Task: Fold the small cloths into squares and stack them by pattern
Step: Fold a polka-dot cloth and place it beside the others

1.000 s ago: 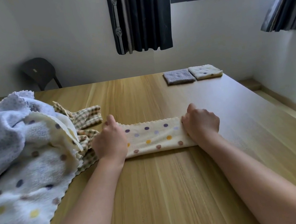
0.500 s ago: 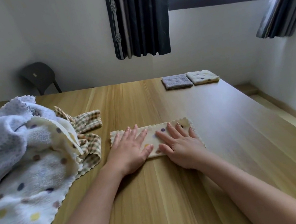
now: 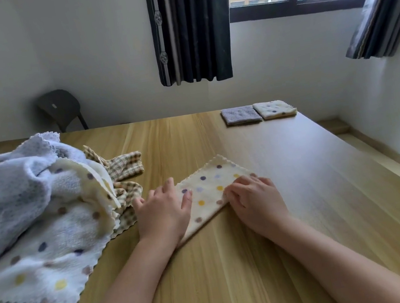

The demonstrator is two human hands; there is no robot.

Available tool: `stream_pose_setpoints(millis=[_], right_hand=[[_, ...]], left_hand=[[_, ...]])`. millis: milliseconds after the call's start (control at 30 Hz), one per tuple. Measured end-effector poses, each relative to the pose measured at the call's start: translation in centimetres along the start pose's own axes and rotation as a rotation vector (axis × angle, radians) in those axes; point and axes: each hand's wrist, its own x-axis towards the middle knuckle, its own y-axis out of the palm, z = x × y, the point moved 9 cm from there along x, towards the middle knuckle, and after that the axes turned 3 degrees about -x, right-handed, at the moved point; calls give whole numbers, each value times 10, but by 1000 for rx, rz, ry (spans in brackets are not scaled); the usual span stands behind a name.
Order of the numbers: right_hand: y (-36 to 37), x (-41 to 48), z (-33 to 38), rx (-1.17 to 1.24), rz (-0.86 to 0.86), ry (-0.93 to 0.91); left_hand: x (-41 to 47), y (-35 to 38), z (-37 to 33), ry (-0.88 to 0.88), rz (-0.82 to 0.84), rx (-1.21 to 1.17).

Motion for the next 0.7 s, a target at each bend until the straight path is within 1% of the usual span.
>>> stream_pose_setpoints(millis=[67,133,167,200,267,300,333,400,467,567,633,700], right_hand=[[-3,2,-12,14,6,49],[-13,-2,-8,55,-111,14],[-17,-6,-4,72,-170,-14],[-17,-11,-1,88,-183,-39],[-7,-15,3,102,-100,-77],[-3,-16,4,122,-59,-79],[0,-15,2,144,-33,-72],[1,-13,0,167,-1,-60],[5,-13,1,180,42,-79],[4,-17,16,228,87,-231],[5,-20,28,290,85,-330],[6,-20,33,380,98,-337]], left_hand=[[-9,-19,0,68,-148,-114],[-20,-28,-1,208,-205,-347],[-24,-28,-3,309,-187,-434],[-29,-25,-8,426,-130,-482],[-40,-15,-17,630,21,-484],[-44,-9,-19,676,77,-468],[-45,-6,-19,691,94,-467],[-43,-6,-18,666,43,-474],[-39,-6,-16,595,12,-512],[-36,-4,-9,488,17,-632],[-37,-6,-8,471,13,-679],[-39,-13,-8,498,-7,-669]])
